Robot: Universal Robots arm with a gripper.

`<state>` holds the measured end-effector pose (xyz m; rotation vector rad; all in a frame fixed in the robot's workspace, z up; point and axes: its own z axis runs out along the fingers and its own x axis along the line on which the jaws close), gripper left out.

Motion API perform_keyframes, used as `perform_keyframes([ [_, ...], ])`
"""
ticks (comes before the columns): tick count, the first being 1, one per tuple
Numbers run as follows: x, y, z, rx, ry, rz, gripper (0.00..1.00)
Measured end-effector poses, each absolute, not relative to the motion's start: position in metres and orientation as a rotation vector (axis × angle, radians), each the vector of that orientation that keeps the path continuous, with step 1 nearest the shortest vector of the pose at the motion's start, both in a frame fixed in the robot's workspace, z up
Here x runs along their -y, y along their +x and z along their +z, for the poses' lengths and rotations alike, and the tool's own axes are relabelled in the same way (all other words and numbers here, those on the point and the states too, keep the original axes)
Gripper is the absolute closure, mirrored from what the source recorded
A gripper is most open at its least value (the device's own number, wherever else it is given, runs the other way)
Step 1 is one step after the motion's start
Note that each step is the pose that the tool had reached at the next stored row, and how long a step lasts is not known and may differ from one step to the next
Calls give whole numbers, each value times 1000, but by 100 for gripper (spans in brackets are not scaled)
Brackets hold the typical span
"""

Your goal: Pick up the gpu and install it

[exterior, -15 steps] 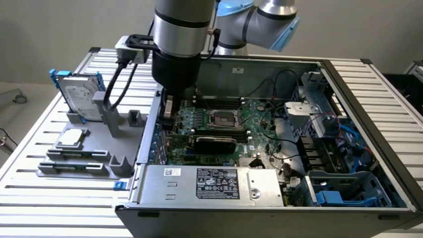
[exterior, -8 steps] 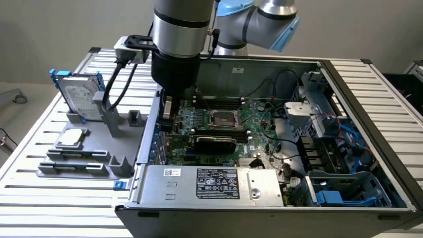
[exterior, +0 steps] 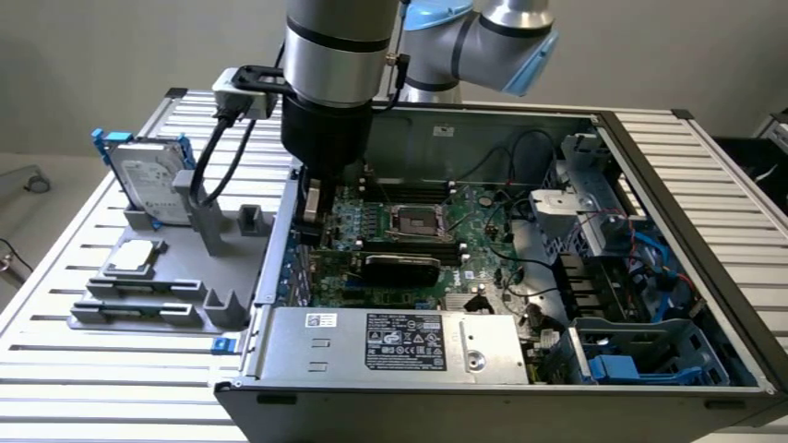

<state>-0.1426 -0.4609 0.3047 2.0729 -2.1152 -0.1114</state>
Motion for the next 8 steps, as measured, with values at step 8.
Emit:
perform_keyframes([
  [8, 461, -141, 305, 2116, 2075, -115, 89],
])
